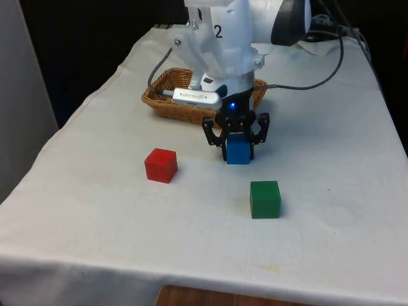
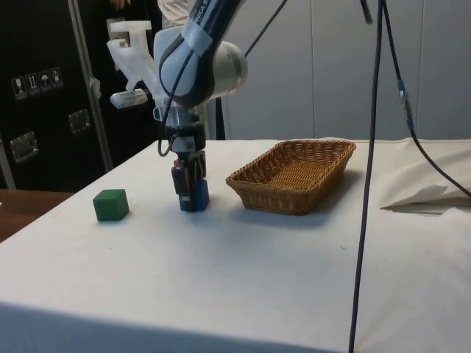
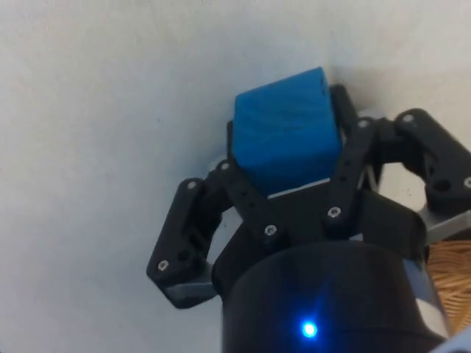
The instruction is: Pick up the blue cube and place it into the basket.
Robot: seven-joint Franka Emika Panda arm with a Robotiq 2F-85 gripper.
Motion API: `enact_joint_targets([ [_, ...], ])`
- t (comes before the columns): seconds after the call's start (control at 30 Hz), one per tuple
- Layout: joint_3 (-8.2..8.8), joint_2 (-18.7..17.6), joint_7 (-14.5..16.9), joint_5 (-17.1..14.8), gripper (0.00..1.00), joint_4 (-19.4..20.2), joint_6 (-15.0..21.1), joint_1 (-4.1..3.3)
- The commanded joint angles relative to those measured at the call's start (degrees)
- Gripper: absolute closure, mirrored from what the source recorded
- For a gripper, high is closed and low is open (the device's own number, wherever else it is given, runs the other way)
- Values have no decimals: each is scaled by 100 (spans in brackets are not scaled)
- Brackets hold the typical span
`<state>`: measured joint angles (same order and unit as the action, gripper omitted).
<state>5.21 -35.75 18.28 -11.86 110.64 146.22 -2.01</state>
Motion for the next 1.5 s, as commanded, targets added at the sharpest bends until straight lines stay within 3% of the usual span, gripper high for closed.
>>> enact_joint_targets([
  [0.0, -6, -23, -6, 0, 92, 0, 23, -11],
  [0.03, 0, 0, 6, 0, 100, 0, -6, 0],
  [0.33, 0, 0, 6, 0, 99, 0, -6, 0],
  [1.47, 103, 1283, -57, 109, 99, -23, -1301, -17],
])
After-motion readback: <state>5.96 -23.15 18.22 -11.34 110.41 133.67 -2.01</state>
